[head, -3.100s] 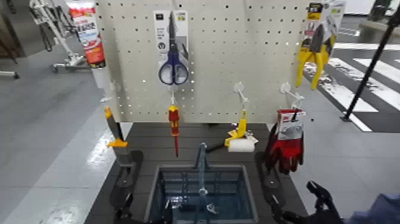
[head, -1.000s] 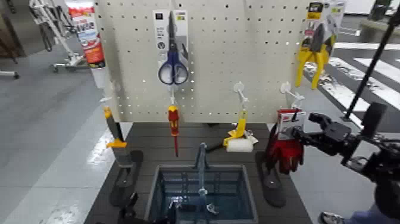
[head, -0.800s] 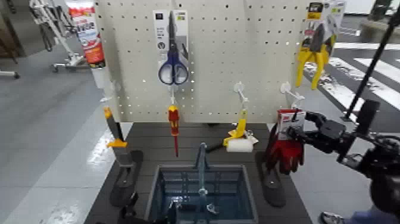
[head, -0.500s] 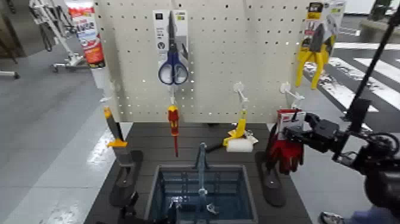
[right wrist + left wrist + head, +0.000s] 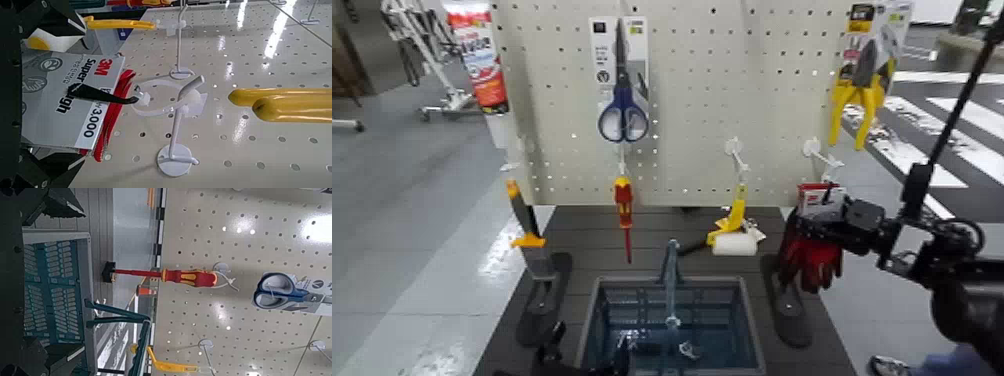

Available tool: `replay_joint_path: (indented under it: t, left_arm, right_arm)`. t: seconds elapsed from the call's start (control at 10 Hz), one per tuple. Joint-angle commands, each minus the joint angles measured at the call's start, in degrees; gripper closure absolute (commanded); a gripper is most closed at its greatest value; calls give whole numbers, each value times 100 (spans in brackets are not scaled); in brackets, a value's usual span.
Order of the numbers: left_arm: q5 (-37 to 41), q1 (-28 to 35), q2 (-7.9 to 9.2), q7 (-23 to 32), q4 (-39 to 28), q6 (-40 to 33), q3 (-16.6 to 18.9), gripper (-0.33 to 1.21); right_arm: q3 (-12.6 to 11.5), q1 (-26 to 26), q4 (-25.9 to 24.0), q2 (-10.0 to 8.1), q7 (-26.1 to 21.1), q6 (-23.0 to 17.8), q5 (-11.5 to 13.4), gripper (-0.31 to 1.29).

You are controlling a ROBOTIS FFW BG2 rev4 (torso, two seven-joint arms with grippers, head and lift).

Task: Put the red colored gloves into the crate.

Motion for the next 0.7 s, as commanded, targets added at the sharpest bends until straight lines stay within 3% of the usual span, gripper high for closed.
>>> replay_joint_path:
  t: [0.1,0.7]
  left_arm:
    - [9,5,-747,0,-2,2,0,11]
    - [9,5,-747,-18,-2,20,-9,11]
  right_arm:
    - [9,-14,-35,-1,-22,47,26,117]
    - [-17,-14,-96,-44,-4,108,78,114]
